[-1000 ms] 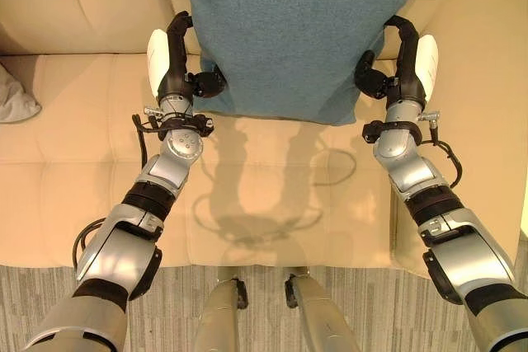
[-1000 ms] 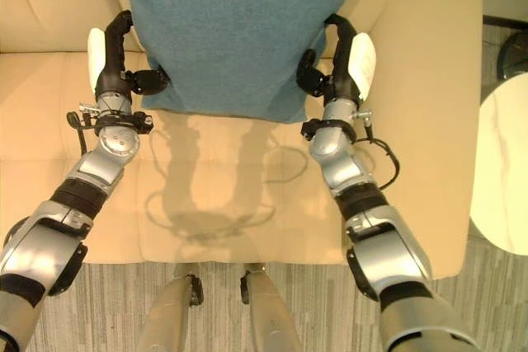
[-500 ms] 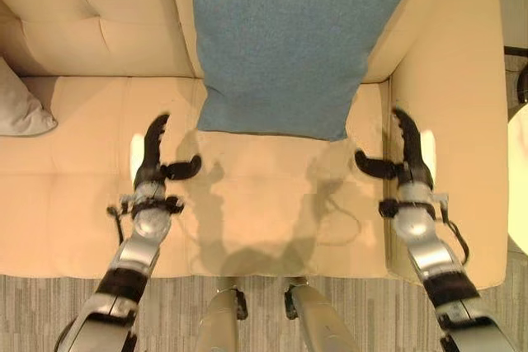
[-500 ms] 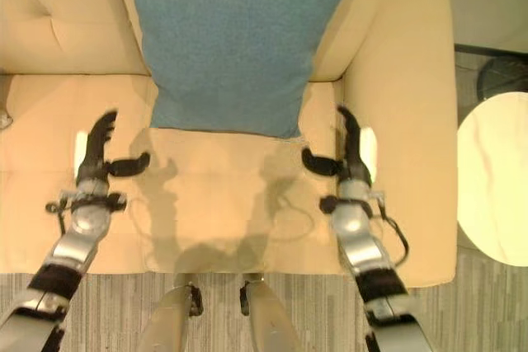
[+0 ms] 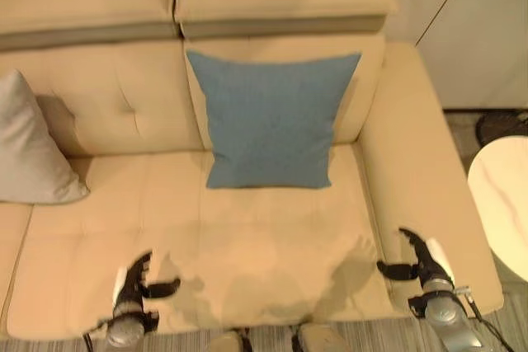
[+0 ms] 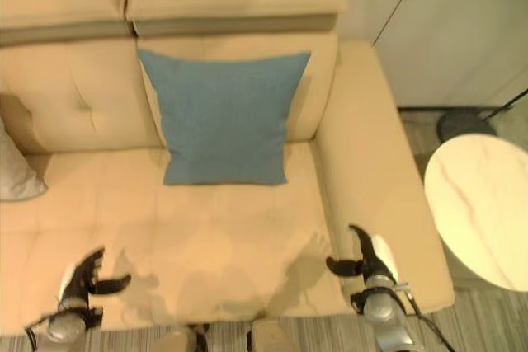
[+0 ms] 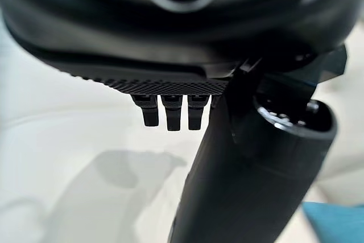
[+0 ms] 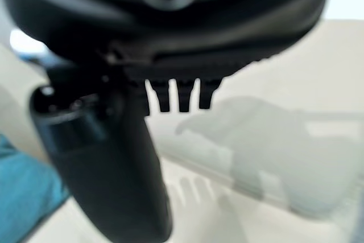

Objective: Pick up all the scattered cushions and arrange them neatly on the sofa.

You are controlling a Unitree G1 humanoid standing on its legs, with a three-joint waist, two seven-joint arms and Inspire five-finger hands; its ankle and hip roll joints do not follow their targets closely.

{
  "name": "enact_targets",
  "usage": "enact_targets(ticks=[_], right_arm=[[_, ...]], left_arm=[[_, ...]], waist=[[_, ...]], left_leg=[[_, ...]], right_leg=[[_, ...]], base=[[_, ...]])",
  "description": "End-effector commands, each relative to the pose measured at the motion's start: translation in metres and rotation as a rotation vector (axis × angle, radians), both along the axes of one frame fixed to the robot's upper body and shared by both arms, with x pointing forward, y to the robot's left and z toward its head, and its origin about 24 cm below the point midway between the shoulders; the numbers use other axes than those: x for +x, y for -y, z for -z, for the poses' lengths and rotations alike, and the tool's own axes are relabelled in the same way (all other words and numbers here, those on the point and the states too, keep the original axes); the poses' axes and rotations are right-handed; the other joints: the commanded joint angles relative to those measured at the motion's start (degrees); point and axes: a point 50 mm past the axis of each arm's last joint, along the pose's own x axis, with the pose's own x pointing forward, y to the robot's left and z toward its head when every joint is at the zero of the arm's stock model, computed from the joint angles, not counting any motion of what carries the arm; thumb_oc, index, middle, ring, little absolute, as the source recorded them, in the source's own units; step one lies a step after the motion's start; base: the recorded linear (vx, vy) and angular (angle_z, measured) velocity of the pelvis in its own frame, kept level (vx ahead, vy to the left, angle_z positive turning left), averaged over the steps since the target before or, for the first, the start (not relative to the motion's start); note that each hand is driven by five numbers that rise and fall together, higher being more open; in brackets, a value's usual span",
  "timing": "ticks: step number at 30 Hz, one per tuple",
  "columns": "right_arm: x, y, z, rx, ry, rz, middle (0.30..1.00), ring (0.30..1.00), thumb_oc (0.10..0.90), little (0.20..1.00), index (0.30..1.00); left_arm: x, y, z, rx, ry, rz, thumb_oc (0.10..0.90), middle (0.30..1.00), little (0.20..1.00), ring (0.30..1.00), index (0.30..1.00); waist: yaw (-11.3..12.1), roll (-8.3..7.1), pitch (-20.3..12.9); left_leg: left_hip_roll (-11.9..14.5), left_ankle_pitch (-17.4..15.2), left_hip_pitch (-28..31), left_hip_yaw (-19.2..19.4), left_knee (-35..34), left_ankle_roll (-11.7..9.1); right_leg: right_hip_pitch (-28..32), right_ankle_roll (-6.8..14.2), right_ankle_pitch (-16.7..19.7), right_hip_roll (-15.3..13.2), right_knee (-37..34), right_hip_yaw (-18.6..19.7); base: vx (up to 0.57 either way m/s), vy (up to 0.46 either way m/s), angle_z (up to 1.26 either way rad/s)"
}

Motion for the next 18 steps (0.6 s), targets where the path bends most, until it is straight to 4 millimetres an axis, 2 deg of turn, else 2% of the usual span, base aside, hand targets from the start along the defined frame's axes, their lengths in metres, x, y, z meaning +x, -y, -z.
enact_targets(ticks=[1,4,5,6,7,10,12,14,16,18], right_arm=[[-0.016,-0.003,0.013,0.006,-0.043,-0.003,0.900,0.900,0.800,0.900,0.900],[-0.034,-0.010,0.032,0.035,-0.129,0.023,0.900,0.900,0.800,0.900,0.900],[-0.041,-0.014,0.041,0.059,-0.165,0.043,0.900,0.900,0.800,0.900,0.900],[-0.041,-0.014,0.041,0.059,-0.164,0.043,0.900,0.900,0.800,0.900,0.900],[-0.050,-0.019,0.051,0.086,-0.214,0.071,0.900,0.900,0.800,0.900,0.900],[-0.055,-0.031,0.064,0.122,-0.277,0.090,0.900,0.900,0.800,0.900,0.900],[-0.059,-0.035,0.071,0.137,-0.310,0.116,0.900,0.900,0.800,0.900,0.900],[-0.069,-0.038,0.078,0.151,-0.367,0.148,0.900,0.900,0.800,0.900,0.900],[-0.071,-0.038,0.080,0.153,-0.380,0.158,0.900,0.900,0.800,0.900,0.900],[-0.079,-0.040,0.085,0.153,-0.432,0.167,0.900,0.900,0.800,0.900,0.900]], left_arm=[[-0.015,-0.004,0.009,0.024,-0.085,0.046,0.800,0.900,0.900,0.900,0.900],[-0.037,0.007,0.027,-0.010,-0.204,0.052,0.800,0.900,0.900,0.900,0.900],[-0.042,0.011,0.031,-0.015,-0.240,0.066,0.800,0.900,0.900,0.900,0.900],[-0.042,0.011,0.031,-0.015,-0.239,0.066,0.800,0.900,0.900,0.900,0.900],[-0.049,0.014,0.036,-0.023,-0.284,0.077,0.800,0.900,0.900,0.900,0.900],[-0.042,0.015,0.037,-0.015,-0.290,0.094,0.800,0.900,0.900,0.900,0.900],[-0.032,0.015,0.035,-0.005,-0.279,0.117,0.800,0.900,0.900,0.900,0.900],[-0.014,0.014,0.031,0.010,-0.255,0.130,0.800,0.900,0.900,0.900,0.900],[-0.009,0.015,0.030,0.011,-0.246,0.140,0.800,0.900,0.900,0.900,0.900],[0.002,0.014,0.027,0.020,-0.234,0.146,0.800,0.900,0.900,0.900,0.900]], waist=[[-0.6,-2.18,-7.8],[-0.8,-2.35,-7.9],[-0.9,-2.43,-7.8],[-0.9,-2.44,-7.7],[-1.1,-2.59,-7.2],[-1.2,-2.61,-4.6],[-0.9,-2.14,-3.7],[-0.9,-1.82,-3.5],[-0.6,-1.63,-3.8],[0.4,-1.45,-5.3]], left_leg=[[-3.1,-7.4,4.2,2.0,0.4,0.1],[-3.4,-8.0,5.6,2.2,0.4,0.7],[-3.5,-8.0,5.9,2.1,0.4,1.0],[-3.5,-8.0,5.9,2.2,0.4,1.0],[-3.6,-7.9,5.7,1.9,0.4,1.3],[-2.9,-7.1,4.8,1.9,0.4,1.5],[-2.1,-6.1,4.2,1.3,0.4,1.5],[-2.0,-5.2,3.6,0.5,0.4,1.7],[-1.8,-4.9,3.1,0.5,0.4,1.7],[-1.5,-4.2,1.3,0.6,0.4,1.7]], right_leg=[[0.8,4.6,-5.9,-2.2,2.3,-0.8],[1.6,4.8,-6.3,-2.1,3.3,0.3],[1.5,4.9,-6.5,-2.0,4.1,0.6],[1.5,4.9,-6.5,-2.0,4.2,0.6],[0.4,5.2,-6.7,-1.7,7.4,1.2],[-4.1,6.3,-7.3,-0.5,15.0,1.5],[-4.9,6.1,-9.6,-0.2,19.4,1.0],[-3.3,5.0,-12.0,-0.3,24.6,2.1],[-2.6,4.6,-12.4,-0.4,25.8,2.6],[1.5,4.1,-12.9,-1.4,28.8,3.8]], base=[[0.02,0.095,-0.07],[-0.02,0.110,-0.19],[-0.02,0.078,-0.21],[-0.09,0.096,-0.12],[-0.15,0.094,-0.12],[-0.24,0.085,-0.27],[-0.22,0.054,-0.33],[-0.18,0.053,0.05],[-0.11,0.011,0.16],[-0.21,-0.049,0.34]])
